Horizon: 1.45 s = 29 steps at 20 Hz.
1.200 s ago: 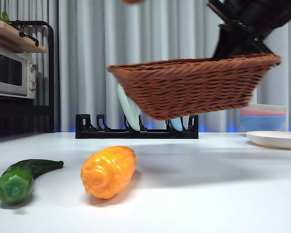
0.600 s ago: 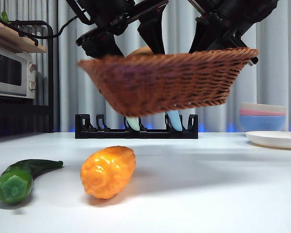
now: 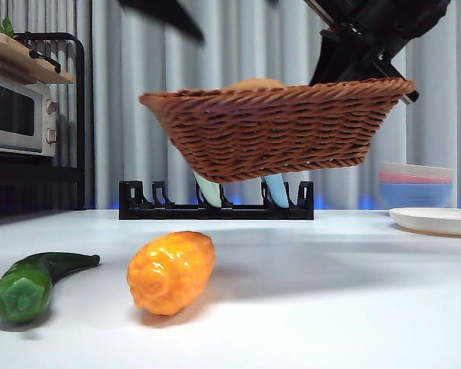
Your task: Pick up the basket,pick up the corn from the table,pick up the potato from the table,pick up the cucumber from the table,put all items into the basket
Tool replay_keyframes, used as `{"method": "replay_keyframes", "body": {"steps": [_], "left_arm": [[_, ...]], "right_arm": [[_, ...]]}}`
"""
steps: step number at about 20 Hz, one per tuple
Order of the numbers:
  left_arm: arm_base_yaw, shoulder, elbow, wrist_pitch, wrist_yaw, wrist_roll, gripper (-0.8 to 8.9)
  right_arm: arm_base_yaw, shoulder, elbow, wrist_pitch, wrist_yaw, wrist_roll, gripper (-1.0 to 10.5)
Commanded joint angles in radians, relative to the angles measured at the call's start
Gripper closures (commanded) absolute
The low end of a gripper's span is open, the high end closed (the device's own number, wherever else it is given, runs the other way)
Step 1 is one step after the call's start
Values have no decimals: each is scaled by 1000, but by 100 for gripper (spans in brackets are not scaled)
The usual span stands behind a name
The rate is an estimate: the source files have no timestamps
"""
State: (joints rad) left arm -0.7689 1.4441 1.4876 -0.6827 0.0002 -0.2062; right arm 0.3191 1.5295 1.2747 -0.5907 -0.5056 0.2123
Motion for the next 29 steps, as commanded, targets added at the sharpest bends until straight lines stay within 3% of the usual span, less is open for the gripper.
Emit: {"method": "replay_keyframes", "body": {"steps": [1,5,8,11,15,17,20,25,29], "left_arm": [[-35,-74,64,-201,2,27,218],[-123,-191,71,-490,-12,-28,218],[-236,-201,56,-602,-127,-100,220],[-328,-200,-69,-495,-192,-213,221],[-318,-178,-298,-282,-182,-304,233],[-267,-146,-381,-179,-169,-322,342],[-177,-54,-430,-93,-76,-314,347],[-90,119,-430,11,-25,-279,346],[-82,209,-430,43,-26,-252,355]], "right_arm": [[-33,5,5,33,-15,-2,959],[-106,5,5,50,-19,-3,959],[-157,5,5,53,-20,-3,959],[-196,5,5,51,-35,-3,959],[-221,4,5,50,-97,-3,959],[-221,4,5,45,-98,-3,959],[-220,4,5,34,-98,-4,959],[-221,3,5,4,-98,-19,959],[-221,3,5,-10,-98,-28,959]]}}
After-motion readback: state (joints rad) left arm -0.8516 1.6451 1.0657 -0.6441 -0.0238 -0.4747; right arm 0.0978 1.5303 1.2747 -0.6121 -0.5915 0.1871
